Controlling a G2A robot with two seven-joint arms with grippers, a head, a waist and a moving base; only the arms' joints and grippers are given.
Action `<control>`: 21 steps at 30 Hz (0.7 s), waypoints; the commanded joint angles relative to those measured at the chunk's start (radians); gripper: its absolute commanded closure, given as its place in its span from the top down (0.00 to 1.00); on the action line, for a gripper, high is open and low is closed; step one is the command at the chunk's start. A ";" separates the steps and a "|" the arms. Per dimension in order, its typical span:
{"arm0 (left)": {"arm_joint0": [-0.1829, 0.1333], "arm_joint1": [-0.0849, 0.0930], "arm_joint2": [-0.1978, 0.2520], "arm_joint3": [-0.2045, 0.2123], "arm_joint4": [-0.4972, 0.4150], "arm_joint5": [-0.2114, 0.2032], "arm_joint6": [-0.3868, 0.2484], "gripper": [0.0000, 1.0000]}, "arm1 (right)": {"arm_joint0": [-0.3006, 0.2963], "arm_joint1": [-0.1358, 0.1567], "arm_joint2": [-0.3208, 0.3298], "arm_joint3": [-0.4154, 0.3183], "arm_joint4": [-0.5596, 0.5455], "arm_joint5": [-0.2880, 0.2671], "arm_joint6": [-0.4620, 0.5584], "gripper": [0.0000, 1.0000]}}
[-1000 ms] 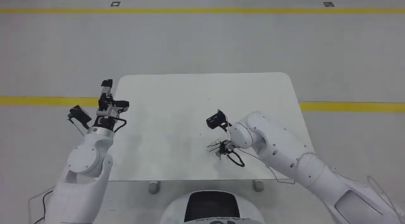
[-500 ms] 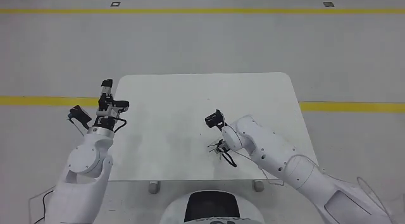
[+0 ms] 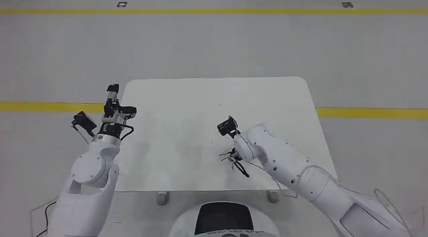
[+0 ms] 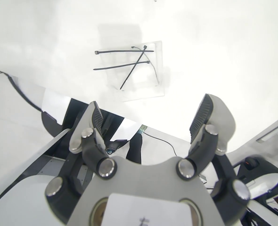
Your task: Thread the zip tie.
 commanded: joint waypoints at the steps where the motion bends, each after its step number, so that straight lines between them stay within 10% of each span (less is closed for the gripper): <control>1: 0.000 0.000 0.000 0.000 0.000 0.000 0.000 1.00 | -0.023 -0.012 0.028 0.004 -0.015 0.000 0.000 1.00; 9: 0.000 0.000 0.000 0.000 0.000 0.000 0.000 1.00 | -0.107 -0.072 0.140 0.036 -0.056 0.000 0.000 1.00; 21: 0.000 0.000 0.000 0.000 0.000 0.000 0.000 1.00 | -0.104 -0.083 0.108 0.068 -0.071 -0.017 -0.048 1.00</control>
